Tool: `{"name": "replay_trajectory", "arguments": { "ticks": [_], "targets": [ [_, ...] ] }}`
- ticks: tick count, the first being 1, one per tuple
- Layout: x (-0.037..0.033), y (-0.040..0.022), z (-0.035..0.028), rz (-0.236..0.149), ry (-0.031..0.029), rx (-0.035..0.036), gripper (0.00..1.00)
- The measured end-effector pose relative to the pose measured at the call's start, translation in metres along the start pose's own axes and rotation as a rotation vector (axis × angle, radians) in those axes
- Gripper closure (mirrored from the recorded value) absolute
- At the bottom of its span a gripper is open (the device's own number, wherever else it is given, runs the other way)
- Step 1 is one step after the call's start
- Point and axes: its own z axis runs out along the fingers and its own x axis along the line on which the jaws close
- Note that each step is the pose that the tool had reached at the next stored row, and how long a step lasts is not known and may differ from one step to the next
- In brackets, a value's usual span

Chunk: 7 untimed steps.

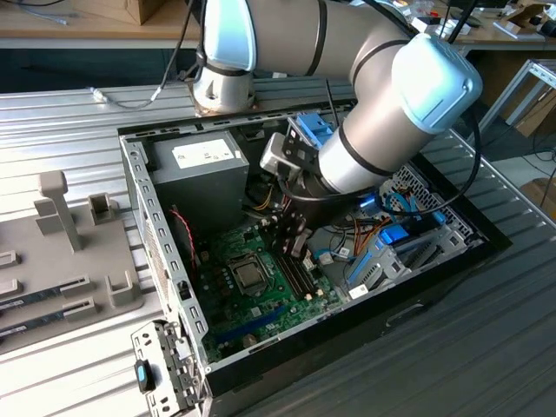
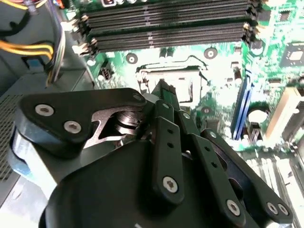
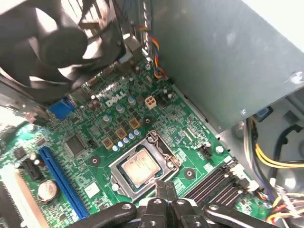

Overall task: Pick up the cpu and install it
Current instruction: 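Install the second cpu locking lever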

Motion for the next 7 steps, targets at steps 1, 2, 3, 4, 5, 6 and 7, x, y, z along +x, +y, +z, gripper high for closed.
{"name": "replay_trajectory", "arguments": {
  "ticks": [1, 2, 3, 4, 5, 6, 7],
  "targets": [
    [0.0000, 0.0003, -0.0012, 0.000, -0.0008, -0.0015, 0.89],
    [-0.0001, 0.0003, -0.0012, 0.000, -0.0009, -0.0017, 0.89],
    [-0.0001, 0.0002, -0.0012, 0.000, -0.0008, -0.0017, 0.89],
    [0.0000, 0.0002, -0.0012, 0.000, -0.0007, -0.0017, 0.89],
    [0.0000, 0.0002, -0.0013, 0.000, -0.0006, -0.0017, 0.89],
    [0.0000, 0.0002, -0.0013, 0.000, -0.0006, -0.0018, 0.89],
    [0.0000, 0.0002, -0.0013, 0.000, -0.0006, -0.0018, 0.89]
  ]
}}
